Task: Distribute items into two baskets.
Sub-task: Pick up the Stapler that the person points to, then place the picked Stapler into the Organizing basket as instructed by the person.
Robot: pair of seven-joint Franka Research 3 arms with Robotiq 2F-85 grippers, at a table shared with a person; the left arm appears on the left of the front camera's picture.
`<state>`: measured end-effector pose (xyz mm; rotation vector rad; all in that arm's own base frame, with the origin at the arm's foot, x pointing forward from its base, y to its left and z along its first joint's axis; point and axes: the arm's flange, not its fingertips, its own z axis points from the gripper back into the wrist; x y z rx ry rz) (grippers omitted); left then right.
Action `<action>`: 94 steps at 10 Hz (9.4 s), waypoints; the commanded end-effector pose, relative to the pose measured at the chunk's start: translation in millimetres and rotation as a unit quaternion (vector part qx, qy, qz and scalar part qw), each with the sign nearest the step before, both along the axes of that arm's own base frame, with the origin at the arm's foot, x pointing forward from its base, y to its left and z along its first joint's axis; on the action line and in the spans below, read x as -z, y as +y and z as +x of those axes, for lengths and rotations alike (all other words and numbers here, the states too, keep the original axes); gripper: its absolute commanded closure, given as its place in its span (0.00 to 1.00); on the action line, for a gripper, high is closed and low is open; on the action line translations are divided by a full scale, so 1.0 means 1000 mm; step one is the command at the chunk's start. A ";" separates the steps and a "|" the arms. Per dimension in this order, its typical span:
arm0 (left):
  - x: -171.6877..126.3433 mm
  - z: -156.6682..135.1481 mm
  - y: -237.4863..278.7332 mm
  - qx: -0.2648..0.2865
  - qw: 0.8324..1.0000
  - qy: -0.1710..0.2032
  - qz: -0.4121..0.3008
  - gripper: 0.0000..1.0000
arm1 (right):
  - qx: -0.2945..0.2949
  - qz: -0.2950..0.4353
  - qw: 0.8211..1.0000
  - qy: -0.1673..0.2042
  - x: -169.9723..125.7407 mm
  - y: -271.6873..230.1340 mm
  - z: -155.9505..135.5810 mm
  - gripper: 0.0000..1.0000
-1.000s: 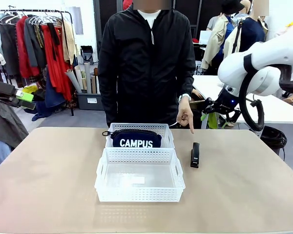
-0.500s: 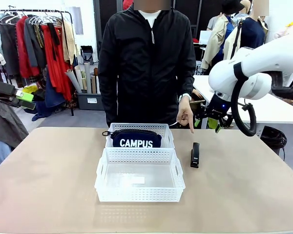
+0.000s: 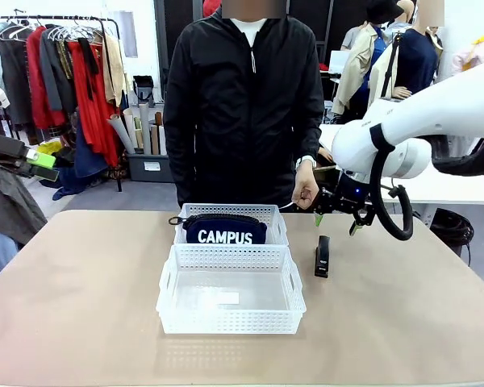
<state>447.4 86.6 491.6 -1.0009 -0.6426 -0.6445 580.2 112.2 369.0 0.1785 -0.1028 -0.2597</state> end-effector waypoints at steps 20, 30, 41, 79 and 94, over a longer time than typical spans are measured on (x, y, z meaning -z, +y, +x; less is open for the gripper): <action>-0.001 -0.002 0.000 -0.001 1.000 -0.001 0.000 0.00 | -0.006 -0.079 0.996 0.051 0.067 0.037 -0.009 0.00; -0.001 -0.002 0.000 -0.001 1.000 -0.001 0.000 0.00 | -0.004 -0.092 0.995 0.046 0.067 0.049 -0.012 0.32; -0.001 -0.002 0.000 -0.001 1.000 -0.001 0.000 0.00 | -0.011 -0.079 0.996 0.050 0.064 0.042 -0.010 1.00; -0.001 -0.002 0.000 -0.001 1.000 -0.001 0.000 0.00 | -0.516 -0.171 0.839 -0.012 -0.173 -0.009 -0.190 1.00; -0.001 -0.002 0.000 -0.001 1.000 -0.001 0.000 0.00 | -0.523 -0.180 0.833 -0.003 -0.169 0.007 -0.191 1.00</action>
